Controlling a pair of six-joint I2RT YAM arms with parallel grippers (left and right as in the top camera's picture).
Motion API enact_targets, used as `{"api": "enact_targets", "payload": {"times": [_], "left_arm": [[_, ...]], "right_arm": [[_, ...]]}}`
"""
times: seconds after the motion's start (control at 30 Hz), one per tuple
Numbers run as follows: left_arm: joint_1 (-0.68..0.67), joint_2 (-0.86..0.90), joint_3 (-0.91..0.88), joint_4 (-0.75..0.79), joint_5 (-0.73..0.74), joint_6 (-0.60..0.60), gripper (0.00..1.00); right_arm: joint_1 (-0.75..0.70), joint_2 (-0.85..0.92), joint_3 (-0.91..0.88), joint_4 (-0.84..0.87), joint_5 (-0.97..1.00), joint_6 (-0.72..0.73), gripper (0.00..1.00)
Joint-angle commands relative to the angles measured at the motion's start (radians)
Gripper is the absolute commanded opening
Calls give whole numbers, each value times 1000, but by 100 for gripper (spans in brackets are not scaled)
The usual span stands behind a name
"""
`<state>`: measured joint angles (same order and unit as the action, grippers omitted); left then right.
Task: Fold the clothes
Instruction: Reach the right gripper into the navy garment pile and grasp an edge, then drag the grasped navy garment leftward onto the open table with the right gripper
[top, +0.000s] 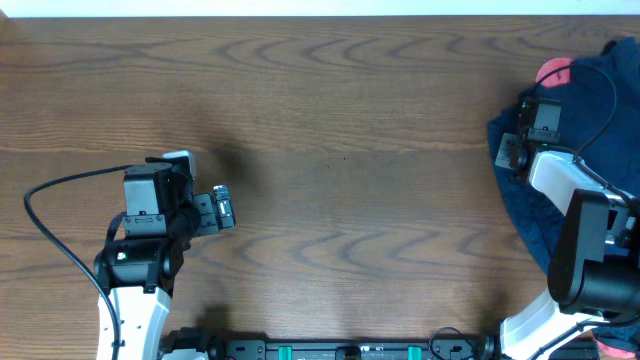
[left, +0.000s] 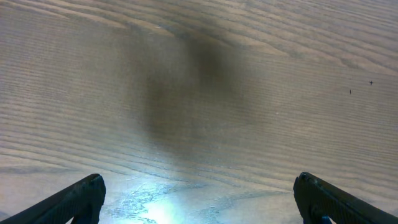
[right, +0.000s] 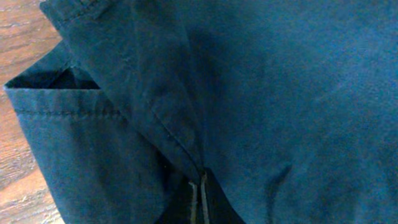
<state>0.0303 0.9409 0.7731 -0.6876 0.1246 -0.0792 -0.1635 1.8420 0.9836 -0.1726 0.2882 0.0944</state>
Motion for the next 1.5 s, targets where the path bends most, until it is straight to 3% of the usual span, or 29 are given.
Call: {"api": "enact_targets", "payload": {"times": [0.0,0.17,0.37,0.6,0.87,1.13,1.17,1.23,1.3,1.43,1.47], "left_arm": [[3,-1,21,0,3,-9,98],[3,-1,21,0,3,-9,98],[3,-1,21,0,2,-9,98],[3,-1,21,0,3,-9,98],[3,-1,21,0,3,-9,98],[3,-1,21,0,3,-9,98],[3,-1,21,0,3,-9,98],[3,-1,21,0,3,-9,98],[3,-1,21,0,3,-9,98],[3,-1,21,0,7,-9,98],[3,-1,21,0,21,-9,98]], "right_arm": [[-8,5,18,1,-5,6,1],[0,-92,23,-25,-42,-7,1],[59,-311,61,-94,-331,-117,1],[351,-503,71,-172,-517,-182,1],[777,-414,68,-232,-525,-180,1],[950,-224,68,-228,-500,-145,1],[956,-212,68,-228,-463,-124,3],[956,-211,68,-229,-390,-70,16],[953,-232,69,-229,-347,-46,38],[931,-328,69,-240,-290,-37,69],[921,-363,69,-246,-264,-21,70]]}}
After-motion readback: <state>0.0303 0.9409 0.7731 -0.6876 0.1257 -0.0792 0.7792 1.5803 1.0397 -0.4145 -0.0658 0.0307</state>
